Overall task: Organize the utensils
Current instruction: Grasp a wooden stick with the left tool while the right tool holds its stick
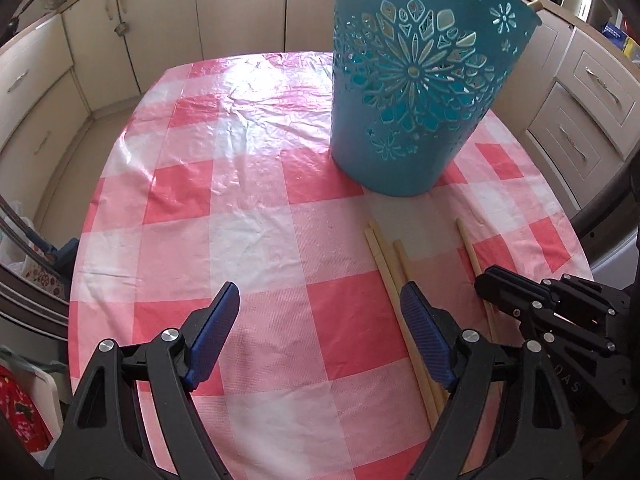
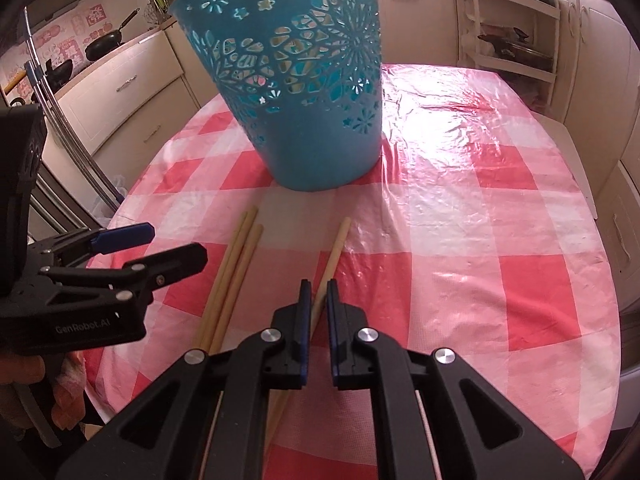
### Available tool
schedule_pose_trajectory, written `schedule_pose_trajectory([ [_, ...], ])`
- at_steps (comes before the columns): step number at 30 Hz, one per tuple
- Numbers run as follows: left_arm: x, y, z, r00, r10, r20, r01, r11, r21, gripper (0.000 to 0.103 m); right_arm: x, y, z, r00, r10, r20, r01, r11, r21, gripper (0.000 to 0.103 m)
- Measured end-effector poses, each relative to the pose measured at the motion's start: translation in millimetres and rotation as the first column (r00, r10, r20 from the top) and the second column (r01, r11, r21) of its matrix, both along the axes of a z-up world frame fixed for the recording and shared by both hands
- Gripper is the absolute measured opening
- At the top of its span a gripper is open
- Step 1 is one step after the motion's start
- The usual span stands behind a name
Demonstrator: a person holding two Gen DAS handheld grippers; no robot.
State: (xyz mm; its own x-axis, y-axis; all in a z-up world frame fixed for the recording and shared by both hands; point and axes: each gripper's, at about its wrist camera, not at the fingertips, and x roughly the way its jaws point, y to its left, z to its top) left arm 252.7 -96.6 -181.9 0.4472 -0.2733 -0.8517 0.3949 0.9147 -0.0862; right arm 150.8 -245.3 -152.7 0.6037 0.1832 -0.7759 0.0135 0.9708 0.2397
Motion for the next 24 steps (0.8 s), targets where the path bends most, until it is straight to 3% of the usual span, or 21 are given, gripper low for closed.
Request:
schedule_pose_trajectory([
  [24,-3,-11,-8,1.000,-0.014,0.014,0.013,0.996,0.091,0.079,0,-2,0,1.000,0.002,0.006,-0.002,1.000,0.016,0.008],
])
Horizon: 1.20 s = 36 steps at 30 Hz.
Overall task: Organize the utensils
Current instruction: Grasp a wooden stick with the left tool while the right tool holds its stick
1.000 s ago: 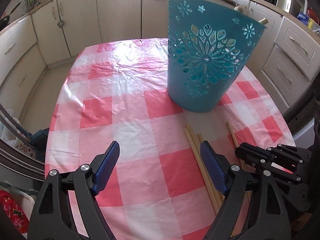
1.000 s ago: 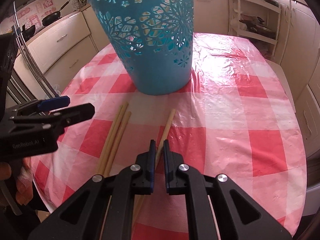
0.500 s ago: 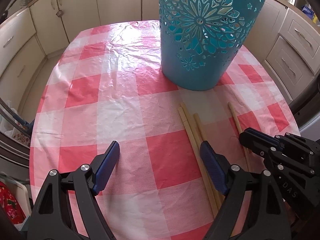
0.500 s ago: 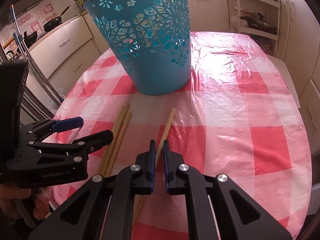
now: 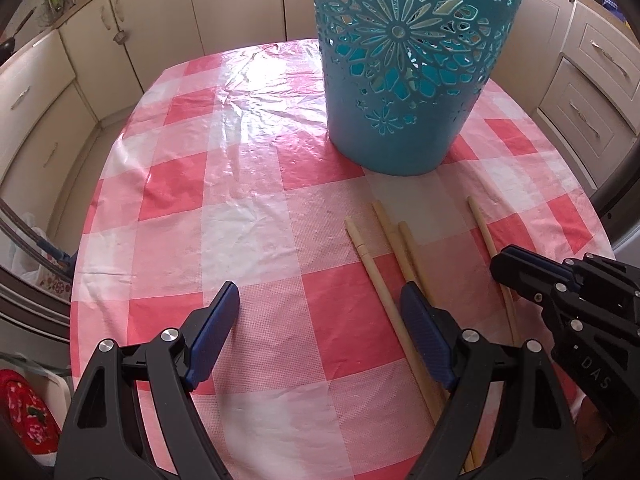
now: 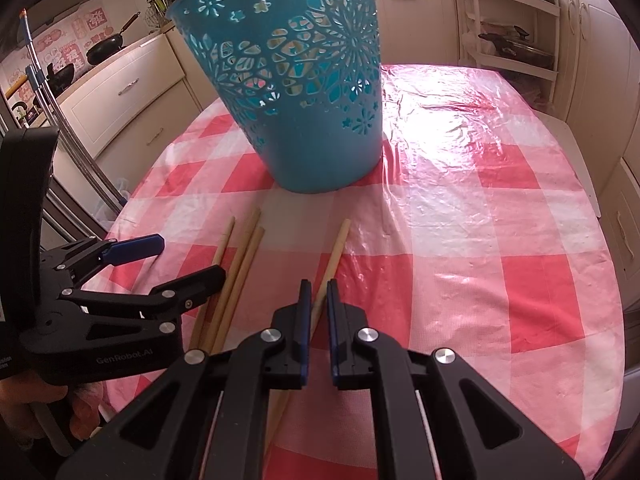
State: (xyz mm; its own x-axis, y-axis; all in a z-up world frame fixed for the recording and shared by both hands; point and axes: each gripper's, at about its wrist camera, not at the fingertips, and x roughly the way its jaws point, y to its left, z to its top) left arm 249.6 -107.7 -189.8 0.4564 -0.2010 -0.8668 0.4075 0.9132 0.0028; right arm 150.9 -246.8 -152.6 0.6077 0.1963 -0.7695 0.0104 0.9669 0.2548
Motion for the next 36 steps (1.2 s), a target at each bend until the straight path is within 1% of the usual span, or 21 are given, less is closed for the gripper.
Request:
schedule_pose_trajectory([
  [7,1,-1,0,1.000,-0.003,0.004,0.003,1.000,0.001,0.079,0,0,0,1.000,-0.001,0.000,0.001,1.000,-0.003,0.008],
  [9,1,0,1,1.000,-0.006,0.012,0.006,1.000,-0.004,0.074,1,0,0,1.000,-0.006,0.001,0.006,1.000,-0.009,0.008],
  [10,1,0,2,1.000,-0.014,0.020,0.014,1.000,-0.008,0.066,1,-1,0,1.000,-0.011,0.001,0.011,1.000,-0.010,0.008],
  [11,1,0,3,0.999,-0.025,0.025,0.025,1.000,-0.016,0.055,2,-2,0,1.000,-0.015,0.001,0.015,1.000,-0.009,0.008],
  [12,1,0,4,0.999,-0.036,0.031,0.037,0.999,-0.019,0.048,2,-3,0,1.000,-0.017,0.001,0.017,1.000,-0.007,0.008],
  [13,1,-1,5,0.998,-0.049,0.037,0.050,0.999,-0.022,0.033,2,-3,0,1.000,-0.018,0.001,0.018,1.000,-0.009,0.008],
  [14,0,-1,5,0.997,-0.061,0.038,0.062,0.998,-0.028,0.025,3,-3,0,1.000,-0.017,0.002,0.017,1.000,-0.012,0.008],
  [20,-3,-7,6,0.992,-0.117,0.047,0.119,0.992,-0.042,0.012,4,-2,0,1.000,-0.017,0.008,0.017,0.999,-0.027,0.008],
  [23,-6,-10,6,0.987,-0.153,0.058,0.155,0.987,-0.046,0.010,5,-3,0,1.000,-0.023,0.009,0.023,0.999,-0.026,0.008],
  [25,-5,-10,6,0.986,-0.153,0.063,0.156,0.987,-0.042,0.009,7,-5,0,1.000,-0.030,0.009,0.030,0.999,-0.022,0.008],
  [29,3,0,6,0.991,-0.120,0.052,0.123,0.991,-0.059,0.008,9,-6,0,1.000,-0.023,0.005,0.023,0.999,-0.026,0.008],
  [33,14,10,6,0.998,-0.067,0.008,0.068,0.992,-0.108,0.009,12,-8,0,0.999,-0.034,0.006,0.034,0.999,-0.033,0.008],
  [36,18,10,6,0.998,-0.065,0.007,0.065,0.993,-0.102,0.013,14,-12,0,0.999,-0.047,0.006,0.048,0.998,-0.028,0.008],
])
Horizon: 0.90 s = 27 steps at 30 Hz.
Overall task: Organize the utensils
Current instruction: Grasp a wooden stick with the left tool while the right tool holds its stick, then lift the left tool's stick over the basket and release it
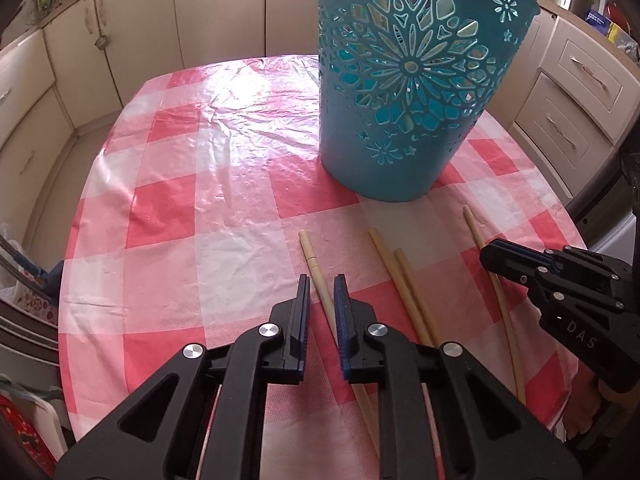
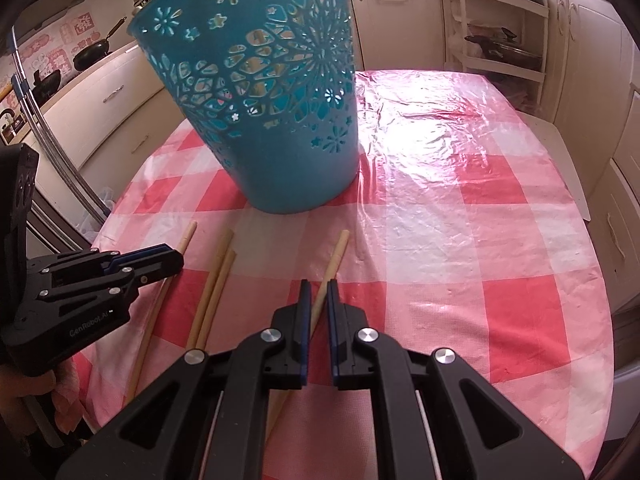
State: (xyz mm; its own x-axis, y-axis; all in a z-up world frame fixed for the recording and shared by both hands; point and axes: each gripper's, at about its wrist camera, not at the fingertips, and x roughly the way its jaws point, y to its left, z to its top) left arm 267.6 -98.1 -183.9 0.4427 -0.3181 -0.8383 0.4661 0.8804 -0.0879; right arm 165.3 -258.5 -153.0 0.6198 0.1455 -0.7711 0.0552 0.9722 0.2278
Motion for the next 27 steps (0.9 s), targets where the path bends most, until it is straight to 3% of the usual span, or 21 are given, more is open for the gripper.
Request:
schedule_pose_trajectory([
  [5,0,-10,0,0.999,-0.016,0.029,0.015,0.999,0.053,0.016,2,9,1,0.999,0.039,0.000,-0.039,0.998,-0.046,0.008],
  [6,0,-12,0,0.999,-0.025,0.035,0.023,0.998,0.065,0.015,3,12,1,0.998,0.058,-0.001,-0.058,0.997,-0.055,0.008],
  [7,-2,-13,1,0.999,-0.035,0.029,0.033,0.998,0.062,0.007,3,15,1,0.998,0.069,-0.001,-0.069,0.996,-0.063,0.008],
  [9,-1,-11,3,0.999,-0.039,0.004,0.039,0.998,0.045,0.005,3,17,1,0.997,0.079,-0.001,-0.079,0.994,-0.074,0.008],
  [13,1,13,32,1.000,0.012,0.011,-0.012,0.999,-0.051,0.005,2,10,-1,0.998,0.066,-0.001,-0.066,0.997,-0.034,0.007],
  [17,1,44,107,0.987,0.096,0.129,-0.069,0.977,-0.203,0.005,1,8,-1,0.999,0.053,0.002,-0.053,0.998,-0.022,0.007],
  [20,5,48,173,0.954,0.117,0.275,-0.028,0.951,-0.309,0.005,0,9,-1,0.999,0.048,0.004,-0.048,0.999,-0.022,0.008],
  [22,9,39,212,0.917,0.130,0.377,0.019,0.930,-0.367,0.005,0,9,-1,0.999,0.047,0.004,-0.047,0.999,-0.017,0.008],
  [27,34,3,255,0.822,0.206,0.531,0.073,0.887,-0.456,0.005,-1,9,-2,0.999,0.051,0.010,-0.051,0.999,-0.011,0.008],
])
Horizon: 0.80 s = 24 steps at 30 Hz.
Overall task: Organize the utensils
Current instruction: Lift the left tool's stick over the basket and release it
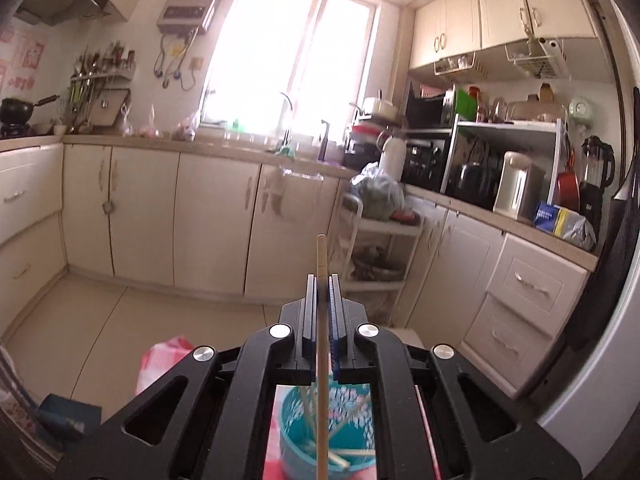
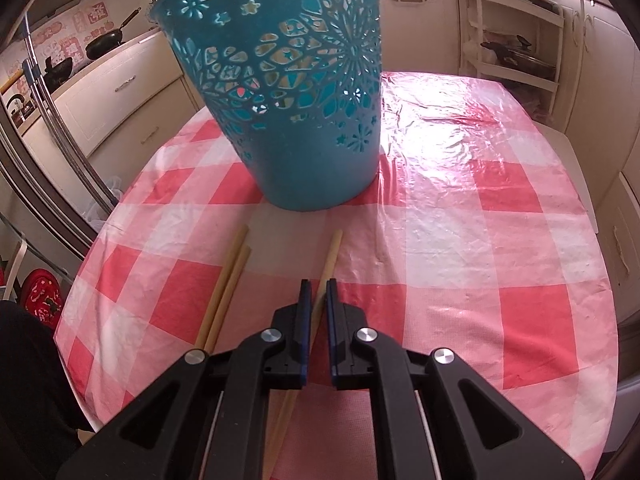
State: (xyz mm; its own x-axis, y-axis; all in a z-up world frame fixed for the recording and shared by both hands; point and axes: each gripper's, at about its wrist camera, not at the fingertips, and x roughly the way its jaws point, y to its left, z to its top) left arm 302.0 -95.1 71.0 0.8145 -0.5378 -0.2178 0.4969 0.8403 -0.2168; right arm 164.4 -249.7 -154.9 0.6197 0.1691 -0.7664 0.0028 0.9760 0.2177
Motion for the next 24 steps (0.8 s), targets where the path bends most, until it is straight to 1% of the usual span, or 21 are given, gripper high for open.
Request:
schedule_pose_trajectory([
  [2,13,-16,1,0.999,0.011,0.033,-0.010,0.999,-0.030,0.005,0,0,0,1.000,0.003,0.003,-0.003,1.000,0.001,0.007],
  [5,30,-40,-10,0.998,0.031,0.049,-0.029,0.999,-0.035,0.005,-1,0,0,1.000,0.006,0.005,-0.006,1.000,-0.001,0.008],
  [8,46,-54,-31,0.999,0.044,0.016,-0.044,0.999,-0.030,0.005,0,-1,-1,1.000,0.005,0.004,-0.005,1.000,0.013,0.008],
  [13,55,-56,-60,0.998,0.057,-0.022,-0.058,0.998,-0.018,0.005,1,-2,-1,1.000,0.002,0.001,-0.002,0.999,0.035,0.008],
  [19,56,-59,-78,0.998,0.045,-0.046,-0.042,0.997,0.064,0.005,2,-2,-1,1.000,0.001,0.000,-0.001,0.999,0.041,0.008],
  [24,45,-52,-93,0.995,0.025,-0.094,-0.013,0.992,0.125,0.007,2,-2,0,1.000,0.002,0.002,-0.002,0.999,0.032,0.008],
])
